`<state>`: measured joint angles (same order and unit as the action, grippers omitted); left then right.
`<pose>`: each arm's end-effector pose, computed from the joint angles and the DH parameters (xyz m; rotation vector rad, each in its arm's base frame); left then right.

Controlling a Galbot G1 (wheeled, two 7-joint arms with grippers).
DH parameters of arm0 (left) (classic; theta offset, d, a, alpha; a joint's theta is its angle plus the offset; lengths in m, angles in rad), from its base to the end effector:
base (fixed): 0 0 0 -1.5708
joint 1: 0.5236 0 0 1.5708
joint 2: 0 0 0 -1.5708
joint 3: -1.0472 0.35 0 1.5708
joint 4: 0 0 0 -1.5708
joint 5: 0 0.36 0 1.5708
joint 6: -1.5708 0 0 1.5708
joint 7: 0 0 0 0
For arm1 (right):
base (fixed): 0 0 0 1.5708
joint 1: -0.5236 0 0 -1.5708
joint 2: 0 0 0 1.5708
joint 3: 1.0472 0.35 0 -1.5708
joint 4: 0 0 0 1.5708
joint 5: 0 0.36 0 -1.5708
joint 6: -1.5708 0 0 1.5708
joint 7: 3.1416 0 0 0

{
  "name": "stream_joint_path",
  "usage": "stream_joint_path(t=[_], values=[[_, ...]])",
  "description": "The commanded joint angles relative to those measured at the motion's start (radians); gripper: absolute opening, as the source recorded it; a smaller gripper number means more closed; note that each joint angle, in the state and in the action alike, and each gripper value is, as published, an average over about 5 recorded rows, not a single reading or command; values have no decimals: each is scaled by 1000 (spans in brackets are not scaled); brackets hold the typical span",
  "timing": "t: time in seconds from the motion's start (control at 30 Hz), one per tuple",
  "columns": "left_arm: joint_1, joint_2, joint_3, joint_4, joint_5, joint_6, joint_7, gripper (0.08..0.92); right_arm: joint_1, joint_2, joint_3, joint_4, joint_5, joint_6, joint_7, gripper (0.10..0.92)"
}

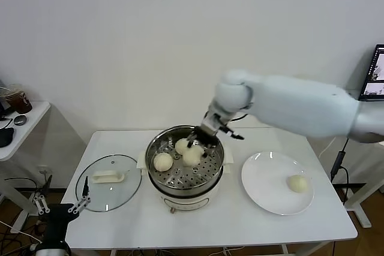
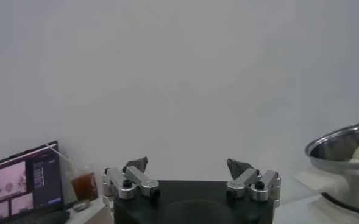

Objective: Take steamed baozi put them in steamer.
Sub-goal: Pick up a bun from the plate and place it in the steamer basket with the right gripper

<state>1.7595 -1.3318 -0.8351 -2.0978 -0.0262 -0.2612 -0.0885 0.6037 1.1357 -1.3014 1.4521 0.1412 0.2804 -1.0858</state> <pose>0.1316 0.1326 -0.3007 -0.2365 2.9557 0.5309 0.5075 0.1483 -0.0494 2.2156 -0.6866 2.1064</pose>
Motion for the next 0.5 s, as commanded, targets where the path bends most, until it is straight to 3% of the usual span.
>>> stream_joint_path(t=[0.03, 0.5], values=[[1, -1, -6, 3, -1, -2, -1, 823, -36, 143, -71, -29, -189, 220, 39, 508], [3, -5, -10, 8, 0, -14, -5, 823, -78, 134, -70, -29, -218, 233, 47, 526]])
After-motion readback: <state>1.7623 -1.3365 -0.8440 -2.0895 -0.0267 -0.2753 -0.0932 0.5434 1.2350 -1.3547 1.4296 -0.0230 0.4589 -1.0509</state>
